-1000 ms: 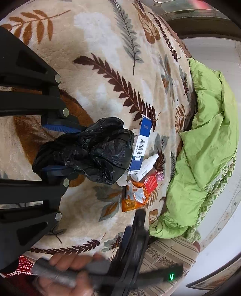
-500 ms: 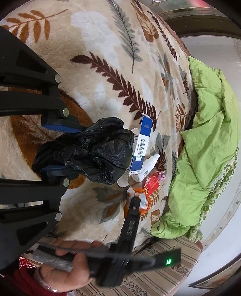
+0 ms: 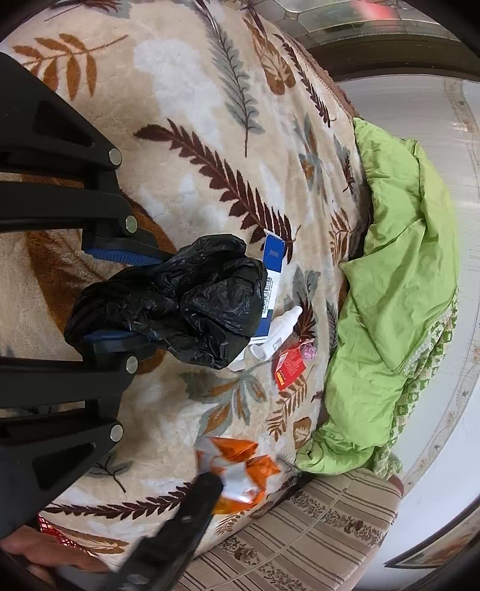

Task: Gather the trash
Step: 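Grasp the orange snack bag with the right tool while the left tool holds the black bag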

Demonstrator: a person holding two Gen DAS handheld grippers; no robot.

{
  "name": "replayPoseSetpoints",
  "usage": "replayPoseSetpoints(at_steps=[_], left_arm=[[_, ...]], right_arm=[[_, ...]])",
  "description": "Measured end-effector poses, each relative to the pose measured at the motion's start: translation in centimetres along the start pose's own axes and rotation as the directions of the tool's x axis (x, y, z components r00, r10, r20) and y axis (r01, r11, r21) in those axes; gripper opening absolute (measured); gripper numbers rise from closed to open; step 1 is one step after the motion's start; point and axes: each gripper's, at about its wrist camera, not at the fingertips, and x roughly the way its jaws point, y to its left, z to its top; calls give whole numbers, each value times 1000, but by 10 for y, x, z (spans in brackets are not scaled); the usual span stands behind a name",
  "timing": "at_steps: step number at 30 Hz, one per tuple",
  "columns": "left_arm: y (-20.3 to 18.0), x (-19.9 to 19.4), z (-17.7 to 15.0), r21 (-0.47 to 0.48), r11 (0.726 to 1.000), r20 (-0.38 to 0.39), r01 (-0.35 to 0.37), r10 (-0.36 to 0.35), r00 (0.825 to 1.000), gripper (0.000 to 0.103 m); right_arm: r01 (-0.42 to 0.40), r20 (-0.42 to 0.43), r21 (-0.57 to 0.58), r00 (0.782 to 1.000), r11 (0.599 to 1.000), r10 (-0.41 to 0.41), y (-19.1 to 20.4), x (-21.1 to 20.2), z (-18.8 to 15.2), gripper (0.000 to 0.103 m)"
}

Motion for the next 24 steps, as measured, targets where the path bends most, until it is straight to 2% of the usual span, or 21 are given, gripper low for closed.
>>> replayPoseSetpoints(at_steps=[10,17,24], left_arm=[[-7,-14,-1,29,999,49,-37,35,998,27],[-16,-21,-4,71,995,85,-74,67,994,27],[-15,-22,-3,69,994,91,-87,80,993,27]], right_arm=[[23,47,-93,999,995,-19,21,-19,-17,53],[25,71,-106,997,994,-17,22,-24,-18,53],[23,61,-93,998,995,-18,19,-22,-17,53]])
